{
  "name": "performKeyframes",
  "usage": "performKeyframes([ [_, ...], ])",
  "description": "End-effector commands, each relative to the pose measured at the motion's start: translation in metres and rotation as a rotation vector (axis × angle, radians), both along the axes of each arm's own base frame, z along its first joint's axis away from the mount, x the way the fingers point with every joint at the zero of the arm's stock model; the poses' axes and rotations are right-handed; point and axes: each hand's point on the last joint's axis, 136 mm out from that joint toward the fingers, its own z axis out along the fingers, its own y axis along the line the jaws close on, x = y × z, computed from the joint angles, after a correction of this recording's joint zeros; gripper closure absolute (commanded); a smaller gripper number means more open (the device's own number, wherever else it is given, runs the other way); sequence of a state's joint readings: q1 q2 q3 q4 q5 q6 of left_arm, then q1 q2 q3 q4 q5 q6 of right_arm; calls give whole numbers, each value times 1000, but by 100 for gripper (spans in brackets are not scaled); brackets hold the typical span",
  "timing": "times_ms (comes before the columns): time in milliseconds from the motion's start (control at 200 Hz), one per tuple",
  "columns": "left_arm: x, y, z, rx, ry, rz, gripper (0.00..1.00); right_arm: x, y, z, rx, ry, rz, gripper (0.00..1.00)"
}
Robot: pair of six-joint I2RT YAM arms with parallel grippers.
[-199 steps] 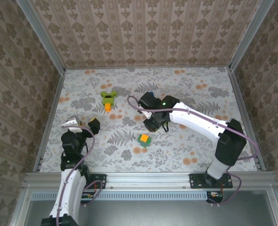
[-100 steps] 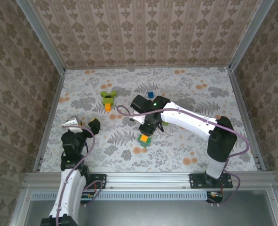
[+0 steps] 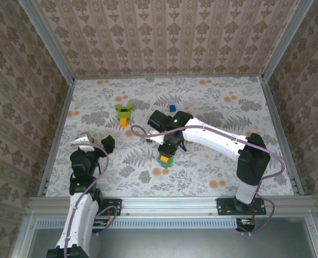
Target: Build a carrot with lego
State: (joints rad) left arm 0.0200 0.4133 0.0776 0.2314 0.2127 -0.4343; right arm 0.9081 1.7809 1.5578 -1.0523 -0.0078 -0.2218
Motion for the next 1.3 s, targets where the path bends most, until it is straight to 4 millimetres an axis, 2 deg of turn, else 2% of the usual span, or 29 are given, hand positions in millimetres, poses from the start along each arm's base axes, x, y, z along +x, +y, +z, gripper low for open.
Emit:
performKeyframes([
  [0, 0, -1, -2, 18, -16, -5, 0, -5, 3, -6, -38, 22, 37, 72],
  [690, 0, -1, -1, 19, -19, -3, 0, -15, 8, -19, -90, 56, 31, 72],
  [1295, 0, -1, -1, 19, -20, -3, 0, -21, -1, -27, -150, 68, 7, 72],
])
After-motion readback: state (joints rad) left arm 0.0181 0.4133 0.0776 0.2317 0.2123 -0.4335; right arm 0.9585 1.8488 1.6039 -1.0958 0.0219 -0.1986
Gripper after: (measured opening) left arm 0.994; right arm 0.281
